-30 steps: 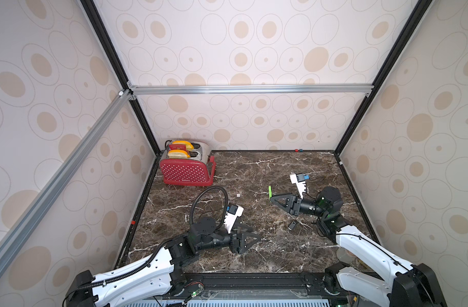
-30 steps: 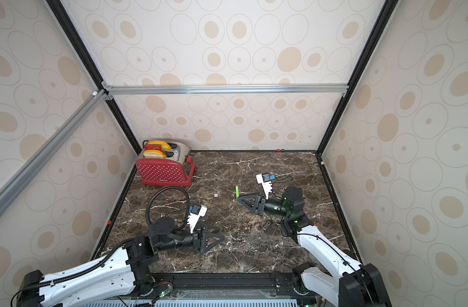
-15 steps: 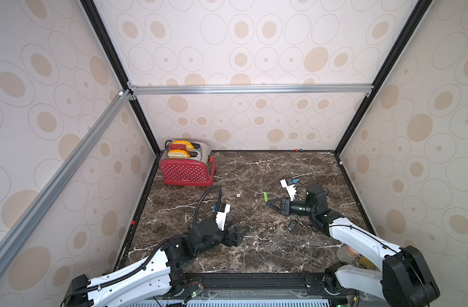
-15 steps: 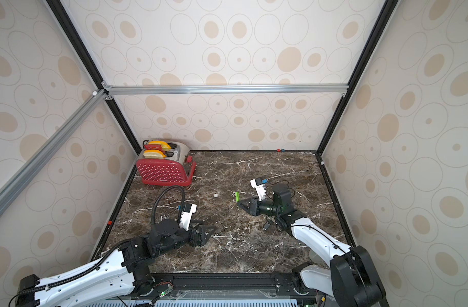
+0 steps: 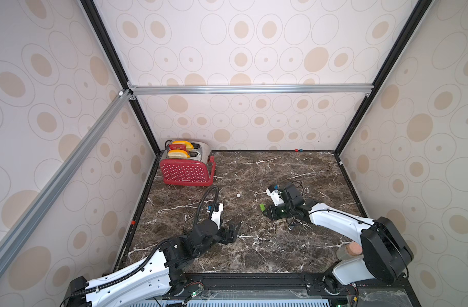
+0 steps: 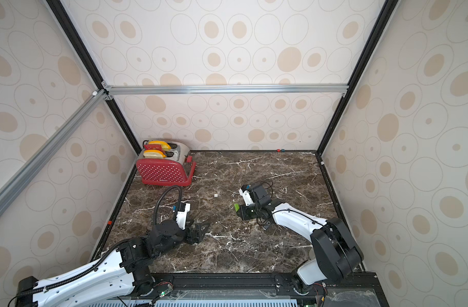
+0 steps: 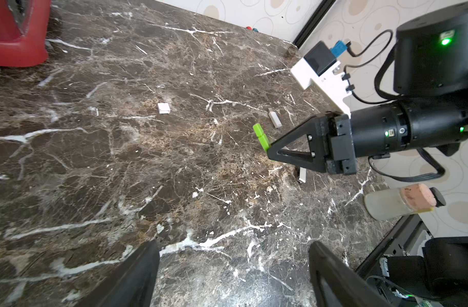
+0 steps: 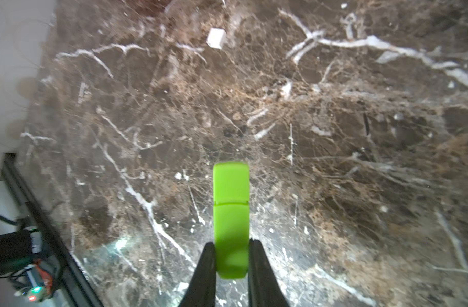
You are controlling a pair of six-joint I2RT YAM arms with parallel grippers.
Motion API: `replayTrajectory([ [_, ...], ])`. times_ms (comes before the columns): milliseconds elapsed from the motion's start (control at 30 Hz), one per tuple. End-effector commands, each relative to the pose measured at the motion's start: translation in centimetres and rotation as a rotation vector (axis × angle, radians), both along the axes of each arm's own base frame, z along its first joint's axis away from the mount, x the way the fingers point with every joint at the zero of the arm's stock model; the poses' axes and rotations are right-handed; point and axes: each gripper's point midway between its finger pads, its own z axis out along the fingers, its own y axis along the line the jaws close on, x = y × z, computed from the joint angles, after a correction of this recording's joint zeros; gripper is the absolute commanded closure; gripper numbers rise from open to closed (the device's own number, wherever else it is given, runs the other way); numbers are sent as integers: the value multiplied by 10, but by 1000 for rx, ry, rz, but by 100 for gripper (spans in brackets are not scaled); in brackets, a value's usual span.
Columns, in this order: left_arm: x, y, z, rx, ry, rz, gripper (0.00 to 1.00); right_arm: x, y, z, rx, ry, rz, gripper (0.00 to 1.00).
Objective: Close the usb drive cover
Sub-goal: Place the USB drive at the center of the board.
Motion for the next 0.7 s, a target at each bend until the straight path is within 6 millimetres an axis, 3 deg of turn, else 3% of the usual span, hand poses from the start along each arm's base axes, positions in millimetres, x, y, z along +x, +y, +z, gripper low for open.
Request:
replayTrajectory([
  [0, 7, 8, 16, -11, -26, 51, 11, 3, -20, -17, -186, -14, -32, 100],
  [300, 7, 9, 12, -2, -26, 50, 11, 6, -34, -42, -423, -15, -44, 100],
  [667, 6, 10, 11, 14, -20, 49, 11, 8, -38, -59, -516, 1, -47, 100],
])
